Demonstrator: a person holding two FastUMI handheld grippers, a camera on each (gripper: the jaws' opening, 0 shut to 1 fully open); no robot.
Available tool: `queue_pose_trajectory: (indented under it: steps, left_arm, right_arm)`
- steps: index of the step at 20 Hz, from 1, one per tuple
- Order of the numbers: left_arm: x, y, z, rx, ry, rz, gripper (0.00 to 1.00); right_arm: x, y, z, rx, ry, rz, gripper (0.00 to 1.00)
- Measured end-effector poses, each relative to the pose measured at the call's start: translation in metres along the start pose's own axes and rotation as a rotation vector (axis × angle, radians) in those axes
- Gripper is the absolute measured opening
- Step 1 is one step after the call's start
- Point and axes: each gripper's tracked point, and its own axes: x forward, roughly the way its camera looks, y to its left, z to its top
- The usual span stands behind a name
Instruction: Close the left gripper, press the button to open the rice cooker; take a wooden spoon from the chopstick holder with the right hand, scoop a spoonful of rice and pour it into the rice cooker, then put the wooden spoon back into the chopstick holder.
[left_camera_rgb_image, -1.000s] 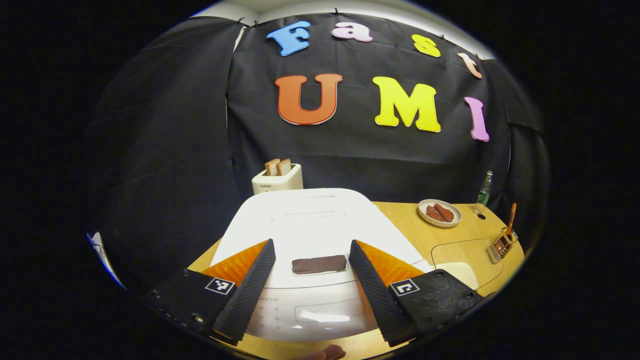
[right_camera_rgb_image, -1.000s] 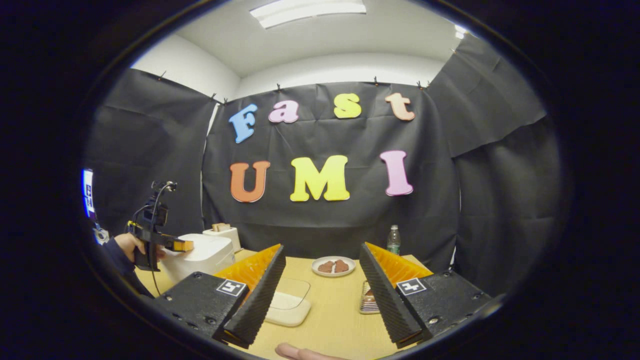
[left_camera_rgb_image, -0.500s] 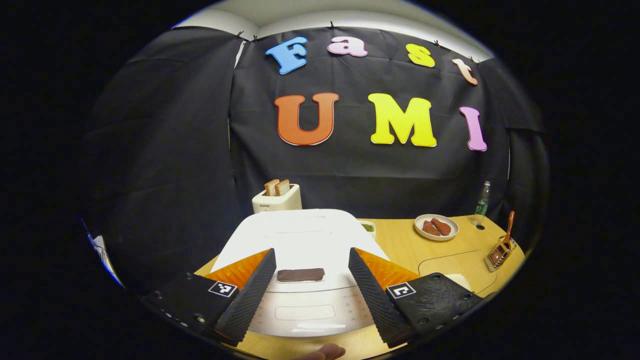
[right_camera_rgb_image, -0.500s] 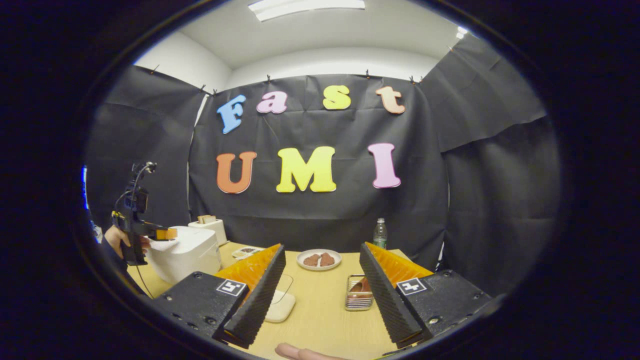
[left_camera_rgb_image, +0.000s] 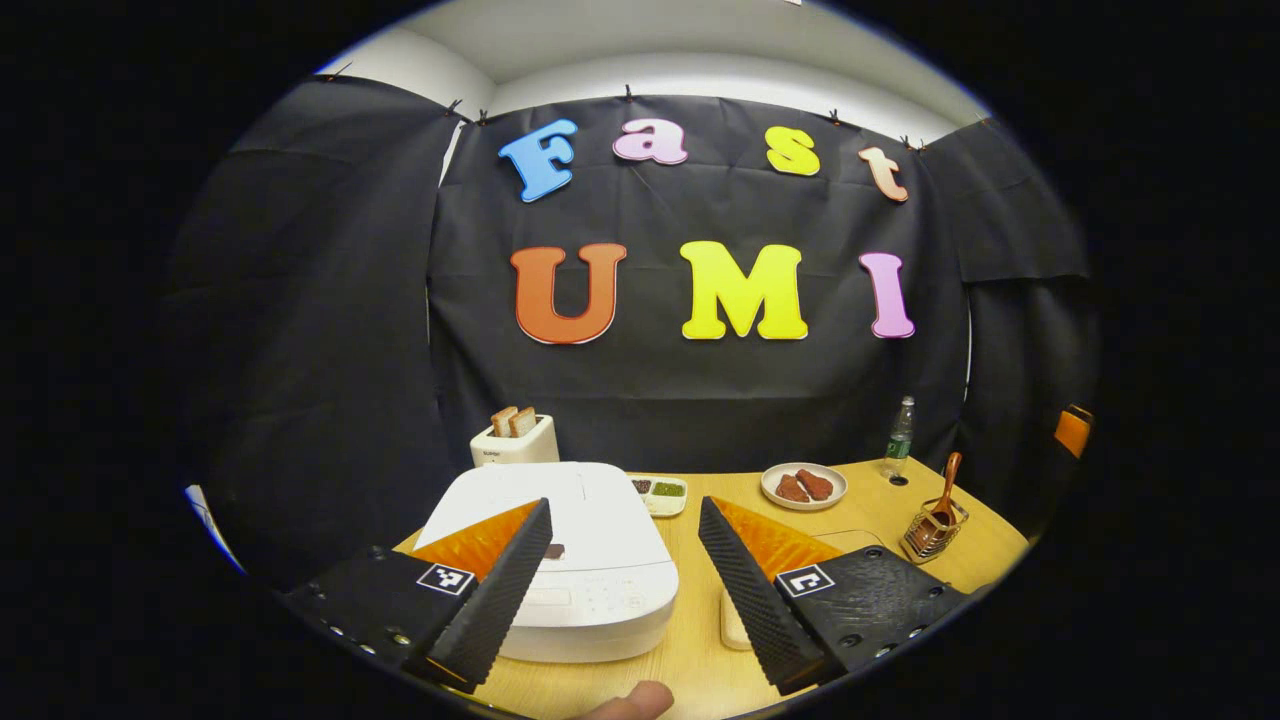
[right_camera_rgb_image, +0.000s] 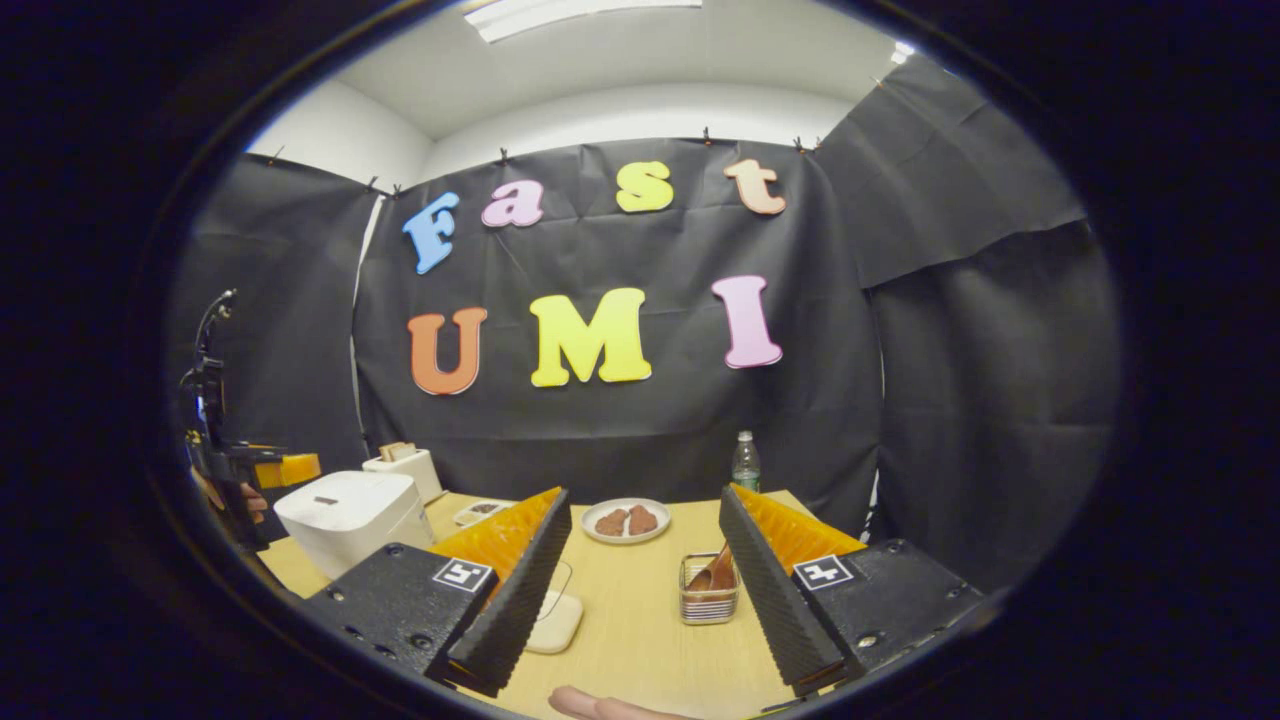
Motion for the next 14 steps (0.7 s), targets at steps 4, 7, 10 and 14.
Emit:
queue_pose_trajectory:
  steps: [4,7,10,14]
  left_arm:
    - [-0.033,-0.022,0.025,0.01,-0.076,-0.035,0.94]
    - [-0.058,-0.035,0.035,-0.006,-0.118,-0.062,0.94]
    - [-0.077,-0.054,0.036,0.023,-0.133,-0.132,0.94]
    - [-0.088,-0.052,0.038,0.011,-0.172,-0.133,0.95]
  right_arm:
    - [-0.001,0.0,0.007,-0.008,-0.013,-0.007,0.94]
    - [-0.003,0.002,0.016,-0.015,-0.035,0.005,0.93]
    - [-0.002,0.007,0.017,-0.023,-0.048,0.014,0.94]
    - [0.002,0.016,0.017,-0.043,-0.05,0.041,0.94]
